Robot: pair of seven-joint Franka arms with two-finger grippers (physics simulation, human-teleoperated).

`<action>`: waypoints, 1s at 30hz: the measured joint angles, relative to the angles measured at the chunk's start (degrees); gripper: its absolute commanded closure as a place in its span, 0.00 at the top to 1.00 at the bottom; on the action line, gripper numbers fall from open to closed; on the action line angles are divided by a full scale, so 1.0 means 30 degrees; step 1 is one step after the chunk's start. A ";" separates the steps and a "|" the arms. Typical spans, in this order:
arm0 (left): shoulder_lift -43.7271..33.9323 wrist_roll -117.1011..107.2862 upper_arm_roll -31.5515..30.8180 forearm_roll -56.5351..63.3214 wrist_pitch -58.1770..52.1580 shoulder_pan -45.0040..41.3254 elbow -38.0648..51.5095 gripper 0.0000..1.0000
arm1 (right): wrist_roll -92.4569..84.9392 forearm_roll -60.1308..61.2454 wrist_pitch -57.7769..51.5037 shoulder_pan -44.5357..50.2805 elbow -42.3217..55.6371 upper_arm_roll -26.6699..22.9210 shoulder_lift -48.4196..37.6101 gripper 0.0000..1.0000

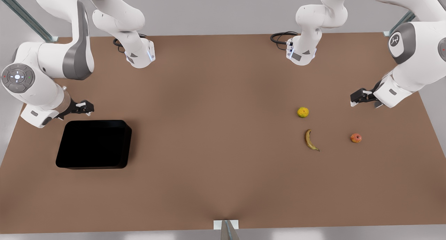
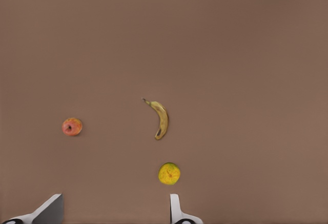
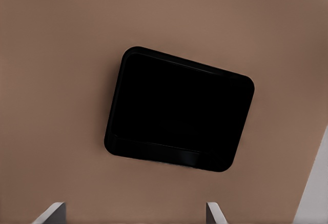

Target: Place the storage box in the middle with the right arm, and place the apple in the storage box with the left arm

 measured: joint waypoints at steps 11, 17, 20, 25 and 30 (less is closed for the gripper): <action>0.5974 -0.9767 0.8342 -0.5842 -0.0248 0.1058 -0.1857 1.00 | -0.2227 0.1703 0.6567 -0.0820 -0.0286 -0.4748 0.6449 1.00; 1.1036 -1.3279 0.8781 -1.8179 -0.0225 0.2652 -0.2336 1.00 | -0.2325 0.3798 0.9136 -0.0861 -0.3134 -0.6365 0.6727 1.00; 1.3252 -1.3394 0.8854 -2.2050 -0.1236 0.3063 -0.2430 1.00 | -0.6558 0.5473 0.9650 -0.0892 -0.2931 -0.8449 0.7303 1.00; 1.5477 -1.3277 0.8982 -2.5737 -0.2602 0.4851 -0.2402 1.00 | -0.8087 0.6142 1.0722 -0.1215 -0.2461 -0.8953 0.8860 1.00; 1.6531 -1.3048 0.8966 -2.7497 -0.2610 0.5506 -0.2373 1.00 | -0.8001 0.6327 1.1273 -0.1201 -0.2518 -0.9227 0.9834 1.00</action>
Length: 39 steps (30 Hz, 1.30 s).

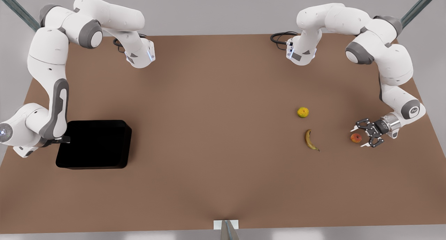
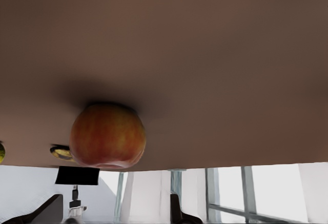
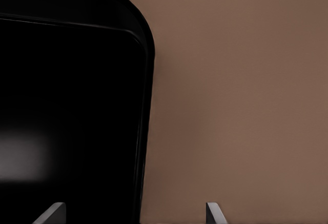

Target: Place the storage box in the middle with the right arm, and place the apple in the storage box with the left arm

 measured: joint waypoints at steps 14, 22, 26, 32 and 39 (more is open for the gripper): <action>0.1249 0.0032 -0.1078 -0.1689 0.1472 0.0349 0.0496 0.98 | -0.1087 -0.0088 -0.0255 -0.0001 -0.0067 0.0117 0.1012 0.36; 0.1443 0.0429 -0.1084 -0.1692 0.1803 0.0351 0.0498 0.94 | -0.1168 -0.0205 -0.0272 0.0000 -0.0002 0.0175 0.1335 0.25; 0.1466 0.0515 -0.1079 -0.1702 0.1813 0.0352 0.0498 0.72 | -0.1231 -0.0199 -0.0373 0.0001 0.0087 0.0260 0.1278 0.22; 0.1475 0.0385 -0.1090 -0.1771 0.1810 0.0451 0.0528 0.41 | -0.1229 -0.0171 -0.0522 0.0210 0.0706 0.1333 0.1105 0.21; 0.0885 -0.0690 -0.0513 -0.1008 0.0524 0.0496 0.1637 0.21 | -0.0944 0.0028 -0.4326 0.4361 0.3944 0.2059 0.0223 0.21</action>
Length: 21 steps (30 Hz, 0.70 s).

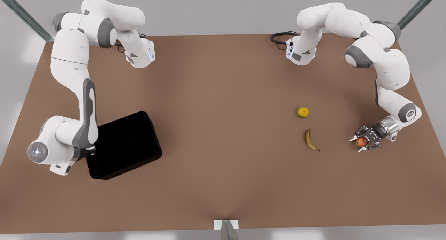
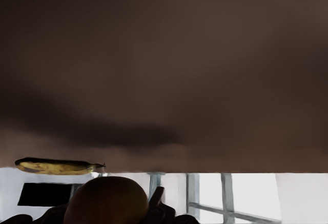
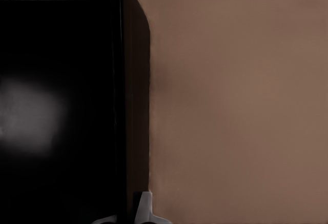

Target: Place the storage box in the middle with the right arm, and place the apple in the storage box with the left arm

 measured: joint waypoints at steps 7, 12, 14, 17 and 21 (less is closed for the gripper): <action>-0.3967 -0.1845 -0.3057 0.4321 0.0332 -0.0647 0.4789 0.21 | 0.5477 0.0009 0.1664 0.3469 0.2738 0.6193 0.1790 0.21; -0.5522 -0.5092 -0.8099 0.6878 0.0703 -0.1747 0.7033 0.21 | 0.8457 -0.0031 0.4853 0.4720 0.3405 0.8233 0.3887 0.91; -0.6087 -0.8144 -0.9930 0.8696 0.0907 -0.2815 0.7033 0.21 | 0.8822 -0.0324 0.5483 0.4870 0.3438 0.8480 0.4039 1.00; -0.6572 -1.3693 -1.1583 1.2068 0.2642 -0.4982 0.7038 0.21 | 0.9067 -0.0644 0.5548 0.4892 0.3493 0.8499 0.3984 1.00; -0.5716 -2.2083 -1.6094 1.9289 0.7955 -0.5430 0.7181 0.21 | 0.8590 -0.0116 0.4437 0.3889 0.3531 0.8287 0.2333 1.00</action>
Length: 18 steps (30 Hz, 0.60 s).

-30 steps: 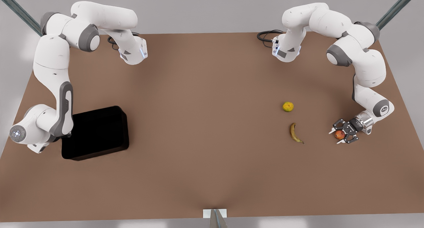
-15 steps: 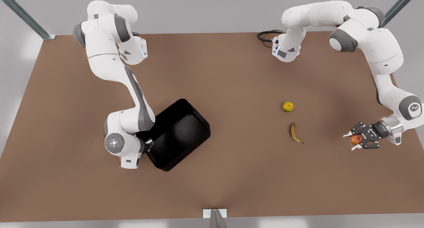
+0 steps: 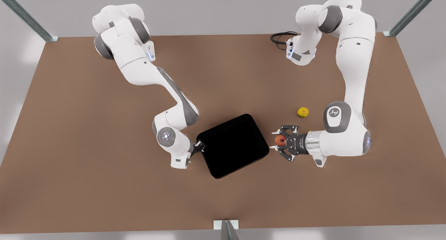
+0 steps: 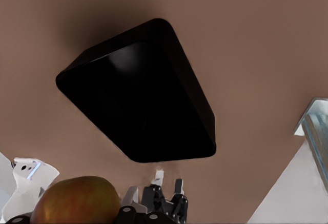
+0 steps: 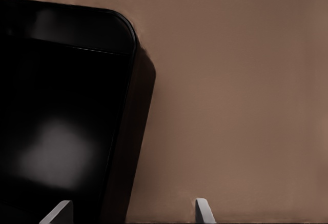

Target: Place the storage box in the middle with the right arm, and place the apple in the storage box with the left arm

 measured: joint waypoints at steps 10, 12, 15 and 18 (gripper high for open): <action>0.1155 -1.1856 -0.0483 2.3620 0.4272 -0.4359 0.1151 0.21 | 0.1704 -0.3661 -1.4486 -0.4654 -0.4574 -0.4573 -1.1978 1.00; 0.1219 -1.3210 -0.0471 2.7007 0.5696 -0.4960 0.1168 0.21 | 0.1705 -0.3661 -1.4487 -0.4724 -0.4534 -0.4575 -1.1840 1.00; 0.1540 -1.4767 -0.0461 3.2448 0.7257 -0.5983 0.1176 0.21 | 0.1761 -0.3632 -1.4487 -0.4692 -0.4428 -0.4574 -1.1450 1.00; 0.1477 -1.5896 -0.0459 3.6835 0.7341 -0.7037 0.1225 0.21 | 0.1760 -0.3573 -1.4956 -0.4756 -0.3989 -0.4634 -1.0600 1.00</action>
